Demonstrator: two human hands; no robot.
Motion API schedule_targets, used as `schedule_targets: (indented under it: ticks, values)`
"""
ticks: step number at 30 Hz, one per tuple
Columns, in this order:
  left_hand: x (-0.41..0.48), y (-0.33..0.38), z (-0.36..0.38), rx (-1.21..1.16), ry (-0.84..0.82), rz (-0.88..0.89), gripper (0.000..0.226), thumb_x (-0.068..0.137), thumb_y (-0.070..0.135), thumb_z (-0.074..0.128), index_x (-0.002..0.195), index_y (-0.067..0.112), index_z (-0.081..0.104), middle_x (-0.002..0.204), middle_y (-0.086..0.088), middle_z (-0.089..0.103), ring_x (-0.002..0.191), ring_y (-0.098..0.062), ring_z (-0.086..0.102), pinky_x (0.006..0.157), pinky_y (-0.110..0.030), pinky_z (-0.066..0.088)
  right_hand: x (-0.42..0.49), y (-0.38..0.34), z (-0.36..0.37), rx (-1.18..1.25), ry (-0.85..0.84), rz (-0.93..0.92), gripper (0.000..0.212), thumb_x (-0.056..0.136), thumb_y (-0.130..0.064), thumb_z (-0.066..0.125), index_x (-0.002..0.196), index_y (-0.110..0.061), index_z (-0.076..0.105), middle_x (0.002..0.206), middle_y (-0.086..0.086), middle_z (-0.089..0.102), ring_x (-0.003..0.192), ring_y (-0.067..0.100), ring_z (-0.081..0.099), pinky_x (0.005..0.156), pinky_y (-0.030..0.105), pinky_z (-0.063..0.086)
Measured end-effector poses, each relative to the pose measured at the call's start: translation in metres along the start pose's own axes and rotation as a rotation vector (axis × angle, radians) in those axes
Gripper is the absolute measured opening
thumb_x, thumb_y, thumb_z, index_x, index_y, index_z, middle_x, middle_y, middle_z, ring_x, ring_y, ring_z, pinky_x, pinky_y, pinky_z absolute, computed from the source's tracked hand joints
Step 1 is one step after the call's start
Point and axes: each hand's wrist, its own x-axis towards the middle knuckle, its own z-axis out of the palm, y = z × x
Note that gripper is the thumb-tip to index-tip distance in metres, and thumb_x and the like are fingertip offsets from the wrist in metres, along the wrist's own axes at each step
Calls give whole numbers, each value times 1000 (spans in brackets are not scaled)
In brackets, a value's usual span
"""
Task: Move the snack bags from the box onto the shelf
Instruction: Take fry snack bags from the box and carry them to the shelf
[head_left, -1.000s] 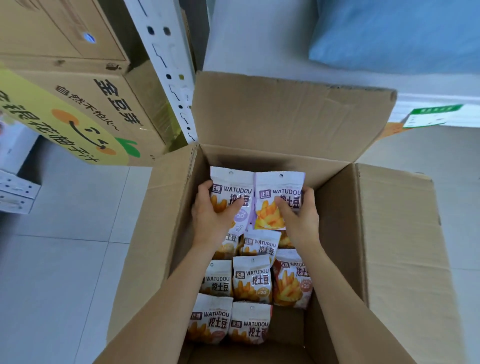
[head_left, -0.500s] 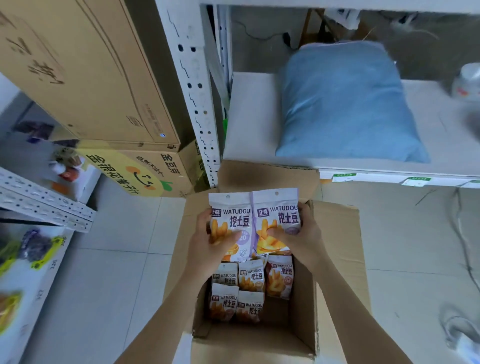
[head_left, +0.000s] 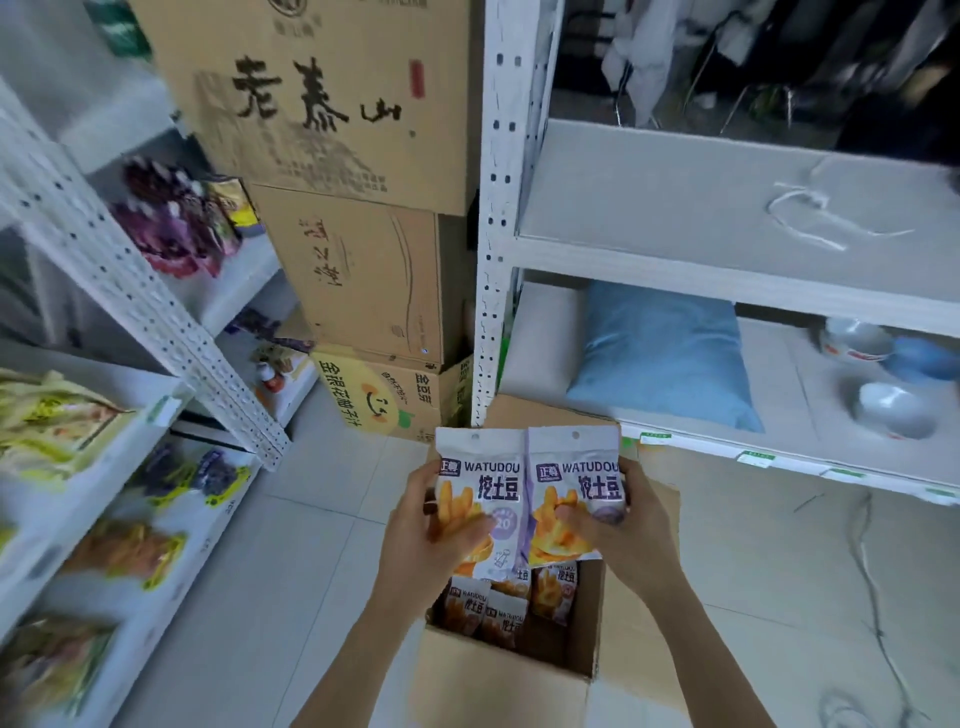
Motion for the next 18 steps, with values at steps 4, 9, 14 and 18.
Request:
schedule_targets:
  ticks: [4,9,14,18]
  values:
    - [-57,31,-38,-10,43,10,60,77,9,80,123,29,45,90,26,71,81,6,67,58,-14,52,-52,-54,1,-14,-31,-34,58,65,-17,88,112,-28,56,88,-25,70,79,-4,66,63,13,51]
    - [-124,48,-91,16,104,37,62,76,21,82,124,37,45,98,25,70,88,1,66,67,-21,55,-122,-105,17,-23,-74,-59,59,67,-21,87,115,-30,54,90,-22,69,79,-10,63,65,13,47]
    - [-184,45,-134,29,144,97,61,75,19,84,120,38,48,100,23,70,93,2,64,74,-15,52,-195,-133,37,-14,-50,-96,57,67,-17,87,110,-33,54,86,-24,66,78,-15,61,69,14,46]
    - [-228,46,-157,26,141,107,62,74,24,85,119,44,47,100,25,69,93,1,64,77,-22,54,-244,-143,43,26,-64,-136,56,69,-7,85,115,-20,55,90,-21,64,77,-15,60,63,5,45]
